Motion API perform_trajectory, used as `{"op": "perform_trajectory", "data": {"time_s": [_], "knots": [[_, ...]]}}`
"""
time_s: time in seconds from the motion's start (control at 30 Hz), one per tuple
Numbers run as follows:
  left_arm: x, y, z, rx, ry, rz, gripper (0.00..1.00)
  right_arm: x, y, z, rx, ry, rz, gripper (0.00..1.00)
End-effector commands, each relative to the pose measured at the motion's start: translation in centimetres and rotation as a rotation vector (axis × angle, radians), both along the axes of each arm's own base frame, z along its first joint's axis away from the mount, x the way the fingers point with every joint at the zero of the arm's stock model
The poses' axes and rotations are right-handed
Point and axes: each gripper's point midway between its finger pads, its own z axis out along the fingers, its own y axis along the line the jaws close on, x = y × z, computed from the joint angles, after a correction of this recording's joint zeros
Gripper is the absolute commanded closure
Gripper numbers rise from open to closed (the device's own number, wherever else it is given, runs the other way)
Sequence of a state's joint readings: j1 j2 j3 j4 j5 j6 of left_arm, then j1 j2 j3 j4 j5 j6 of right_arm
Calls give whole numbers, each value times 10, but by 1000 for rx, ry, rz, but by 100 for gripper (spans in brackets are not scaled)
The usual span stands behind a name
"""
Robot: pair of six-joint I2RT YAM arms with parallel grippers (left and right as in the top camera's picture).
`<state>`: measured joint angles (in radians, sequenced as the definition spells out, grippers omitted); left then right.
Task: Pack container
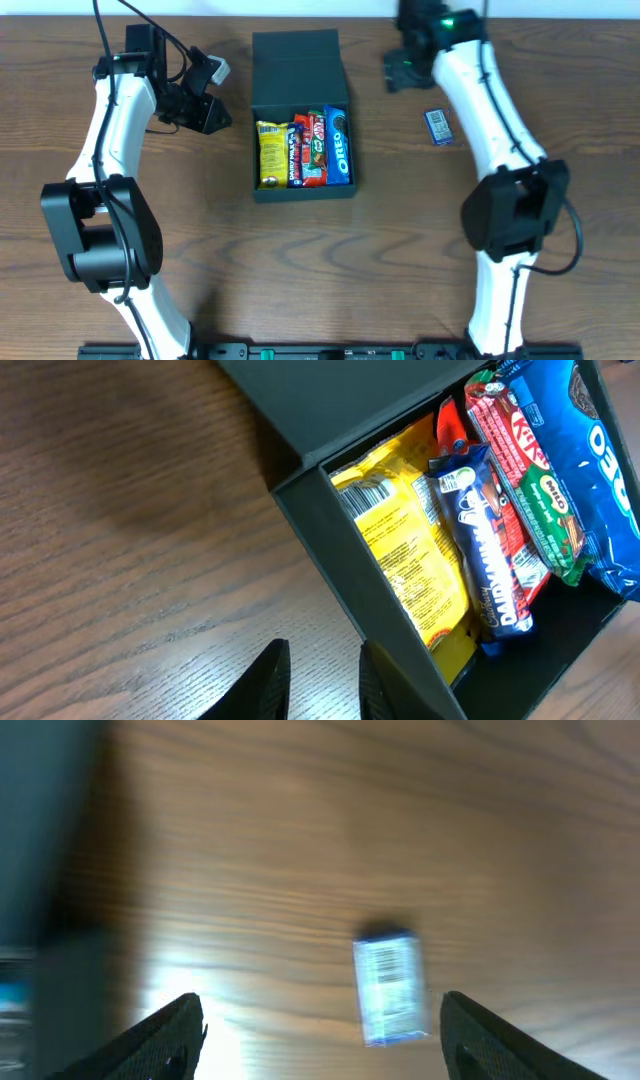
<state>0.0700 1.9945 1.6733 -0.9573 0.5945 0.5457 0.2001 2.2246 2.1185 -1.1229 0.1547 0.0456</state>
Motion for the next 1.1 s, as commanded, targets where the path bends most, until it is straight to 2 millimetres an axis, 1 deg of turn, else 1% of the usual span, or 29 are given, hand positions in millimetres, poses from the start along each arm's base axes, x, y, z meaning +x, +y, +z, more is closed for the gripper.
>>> {"op": "perform_trajectory", "data": {"time_s": [0.0,0.07,0.13,0.23,0.5,0.63,0.73,0.8,0.87,0.9,0.93,1.0,1.07], "knots": [[4,-11,18,0,-49,-17,75,-7,-32,-30,-59,72,57,23],[4,-17,18,1,-55,-31,75,-12,-48,-46,-39,101,46,23],[5,-21,18,0,-59,-41,75,-16,-53,-59,5,125,60,23],[5,-25,18,0,-64,-50,74,-25,-52,-75,63,158,96,24],[4,-25,18,-4,-52,-34,74,-37,-52,-108,62,185,128,22],[4,-25,18,-4,-51,-34,74,-41,-52,-118,63,191,128,21],[4,-25,18,-4,-51,-34,74,-45,-52,-125,63,199,128,22],[4,-25,18,-4,-51,-34,74,-46,-52,-128,63,201,127,24],[4,-25,18,-4,-51,-34,74,-47,-51,-130,68,204,129,34],[4,-25,18,-4,-51,-34,74,-48,-51,-131,71,206,129,41],[4,-25,18,-4,-51,-34,74,-48,-51,-131,71,206,129,44],[3,-25,18,-4,-48,-35,74,-48,-51,-131,71,206,129,50],[3,-25,18,-5,-47,-34,74,-49,-51,-131,72,207,127,53]]}}
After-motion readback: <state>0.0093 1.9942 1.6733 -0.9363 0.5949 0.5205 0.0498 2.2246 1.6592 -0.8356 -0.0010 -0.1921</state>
